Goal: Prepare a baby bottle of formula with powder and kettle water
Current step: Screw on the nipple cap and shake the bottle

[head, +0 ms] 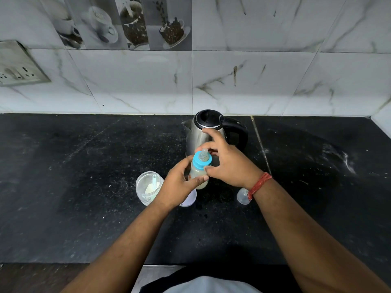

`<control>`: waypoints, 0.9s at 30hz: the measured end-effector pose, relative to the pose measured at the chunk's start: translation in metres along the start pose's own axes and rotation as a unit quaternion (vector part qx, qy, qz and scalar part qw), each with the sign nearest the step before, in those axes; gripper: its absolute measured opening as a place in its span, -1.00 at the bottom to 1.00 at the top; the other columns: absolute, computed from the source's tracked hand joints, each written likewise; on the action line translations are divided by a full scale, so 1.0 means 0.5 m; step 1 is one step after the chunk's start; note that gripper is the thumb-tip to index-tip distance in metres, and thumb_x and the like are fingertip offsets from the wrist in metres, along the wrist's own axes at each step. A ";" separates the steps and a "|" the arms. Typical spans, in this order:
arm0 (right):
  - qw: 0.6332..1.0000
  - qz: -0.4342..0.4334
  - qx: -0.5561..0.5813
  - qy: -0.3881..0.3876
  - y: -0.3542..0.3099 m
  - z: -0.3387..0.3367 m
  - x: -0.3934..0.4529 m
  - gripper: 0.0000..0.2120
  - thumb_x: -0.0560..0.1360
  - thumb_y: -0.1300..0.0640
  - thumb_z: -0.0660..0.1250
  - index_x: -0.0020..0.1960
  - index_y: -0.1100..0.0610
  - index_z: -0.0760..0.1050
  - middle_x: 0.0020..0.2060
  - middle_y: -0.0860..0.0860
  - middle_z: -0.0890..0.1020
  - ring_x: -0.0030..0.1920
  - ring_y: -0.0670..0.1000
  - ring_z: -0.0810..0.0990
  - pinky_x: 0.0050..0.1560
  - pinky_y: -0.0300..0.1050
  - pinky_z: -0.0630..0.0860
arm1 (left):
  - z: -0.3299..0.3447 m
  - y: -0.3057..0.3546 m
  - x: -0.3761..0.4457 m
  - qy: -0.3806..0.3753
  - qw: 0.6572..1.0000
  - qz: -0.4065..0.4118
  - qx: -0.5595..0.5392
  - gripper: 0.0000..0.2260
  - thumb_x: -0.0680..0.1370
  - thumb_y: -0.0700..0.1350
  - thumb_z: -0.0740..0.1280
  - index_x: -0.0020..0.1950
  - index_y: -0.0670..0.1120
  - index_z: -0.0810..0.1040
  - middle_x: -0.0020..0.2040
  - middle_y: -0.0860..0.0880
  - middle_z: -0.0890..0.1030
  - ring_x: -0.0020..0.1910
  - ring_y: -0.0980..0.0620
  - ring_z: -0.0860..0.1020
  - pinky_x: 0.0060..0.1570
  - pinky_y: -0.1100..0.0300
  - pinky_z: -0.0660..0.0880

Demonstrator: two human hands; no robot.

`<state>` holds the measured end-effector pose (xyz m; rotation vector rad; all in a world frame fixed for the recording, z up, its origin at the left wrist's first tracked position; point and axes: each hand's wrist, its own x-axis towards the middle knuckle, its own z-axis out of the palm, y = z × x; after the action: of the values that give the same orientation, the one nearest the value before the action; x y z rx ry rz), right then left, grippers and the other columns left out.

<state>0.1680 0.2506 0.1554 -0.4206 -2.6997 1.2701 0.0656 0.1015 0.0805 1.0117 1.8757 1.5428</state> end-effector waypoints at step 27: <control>0.997 -0.023 0.067 0.034 0.024 0.009 -0.010 -0.15 0.50 0.24 0.47 0.61 -0.02 0.07 0.40 -0.12 0.53 0.44 -0.14 0.43 0.52 -0.03 0.32 | -0.014 0.008 0.006 0.027 1.000 0.006 -0.010 -0.52 0.46 -0.06 0.55 0.35 0.17 0.53 0.25 0.06 0.65 0.26 0.03 0.62 0.32 -0.11 0.54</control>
<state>0.1743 0.2532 0.1434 -0.3765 -2.5362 1.3868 0.0593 0.1000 0.0863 0.9827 1.8895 1.6070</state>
